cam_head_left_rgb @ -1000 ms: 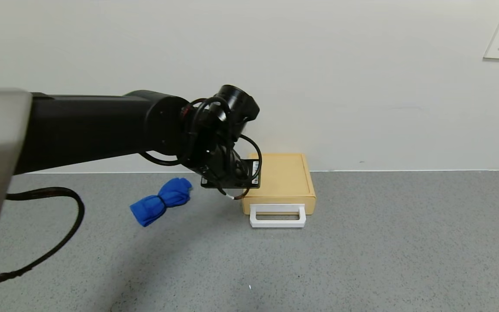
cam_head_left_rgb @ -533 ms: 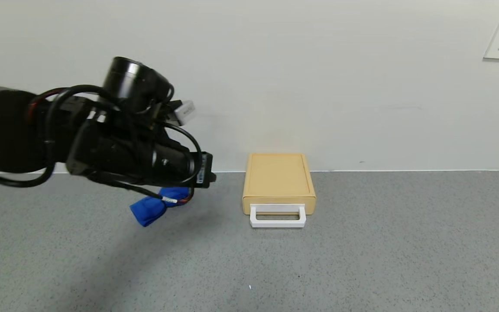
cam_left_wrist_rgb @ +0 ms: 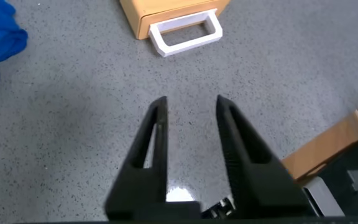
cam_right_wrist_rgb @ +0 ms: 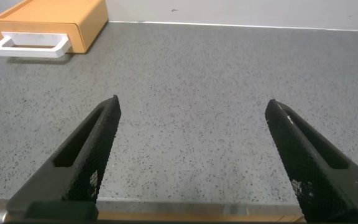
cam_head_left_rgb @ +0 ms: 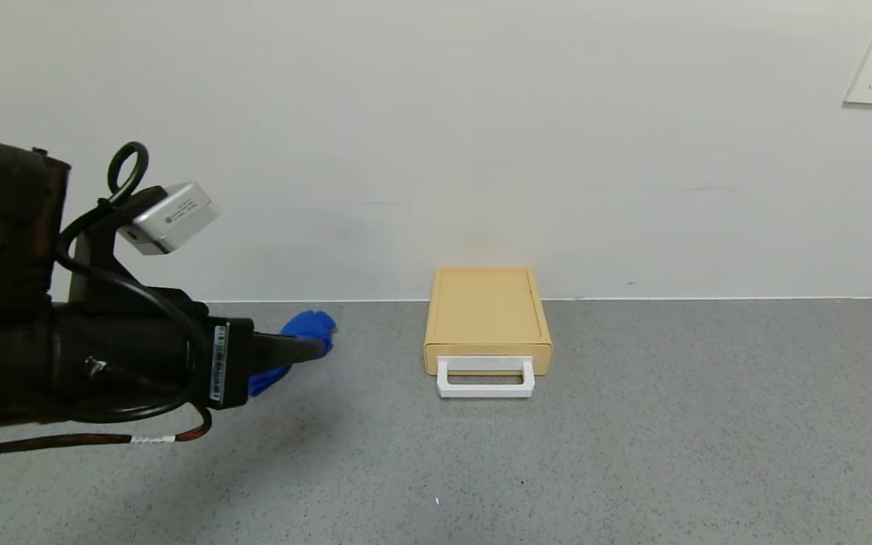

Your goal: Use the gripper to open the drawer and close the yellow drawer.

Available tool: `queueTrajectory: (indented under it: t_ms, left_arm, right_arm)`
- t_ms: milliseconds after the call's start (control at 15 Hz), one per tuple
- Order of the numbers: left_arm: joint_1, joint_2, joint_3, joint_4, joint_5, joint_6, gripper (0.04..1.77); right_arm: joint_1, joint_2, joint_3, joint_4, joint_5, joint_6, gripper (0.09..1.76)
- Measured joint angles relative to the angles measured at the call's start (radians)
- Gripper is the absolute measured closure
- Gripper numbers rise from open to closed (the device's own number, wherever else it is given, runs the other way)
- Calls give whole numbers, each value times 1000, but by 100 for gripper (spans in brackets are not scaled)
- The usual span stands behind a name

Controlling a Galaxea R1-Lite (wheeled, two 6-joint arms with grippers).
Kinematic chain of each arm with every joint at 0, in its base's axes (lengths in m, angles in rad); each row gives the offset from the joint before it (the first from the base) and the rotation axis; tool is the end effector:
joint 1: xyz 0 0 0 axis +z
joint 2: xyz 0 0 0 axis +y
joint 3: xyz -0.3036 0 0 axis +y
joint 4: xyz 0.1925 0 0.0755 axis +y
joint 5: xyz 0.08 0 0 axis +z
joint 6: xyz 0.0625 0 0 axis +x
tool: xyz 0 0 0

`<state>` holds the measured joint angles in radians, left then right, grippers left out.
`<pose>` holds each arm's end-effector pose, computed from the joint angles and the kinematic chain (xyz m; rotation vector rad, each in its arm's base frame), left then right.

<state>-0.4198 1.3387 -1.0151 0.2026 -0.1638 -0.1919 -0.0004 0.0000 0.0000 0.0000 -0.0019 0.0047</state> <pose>0.2325 -0.1149 0.2347 -0.1140 0.5816 -0.5168 0.0314 -0.0001 0.0755 0.0047 0.0000 -0.0023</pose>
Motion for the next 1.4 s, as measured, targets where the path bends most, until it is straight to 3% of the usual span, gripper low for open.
queueTrajectory:
  t_ms: [133, 467, 667, 867, 1133, 1400]
  left_arm:
    - [0, -42, 26, -1, -39, 26, 90]
    - [1, -130, 82, -5, -55, 114, 52]
    - [1, -183, 163, -138, -46, 162, 39]
    - [19, -243, 244, -249, 11, 163, 30]
    - [40, -348, 301, -250, 125, 165, 22]
    - [123, -496, 357, -239, 141, 164, 17]
  right_arm:
    - [0, 0, 0, 0, 0, 0, 14]
    - [0, 0, 0, 0, 0, 0, 14]
    - [0, 0, 0, 0, 1, 0, 14]
    - [0, 0, 0, 0, 0, 0, 14]
    - [0, 0, 0, 0, 0, 0, 14]
    - [0, 0, 0, 0, 1, 0, 14]
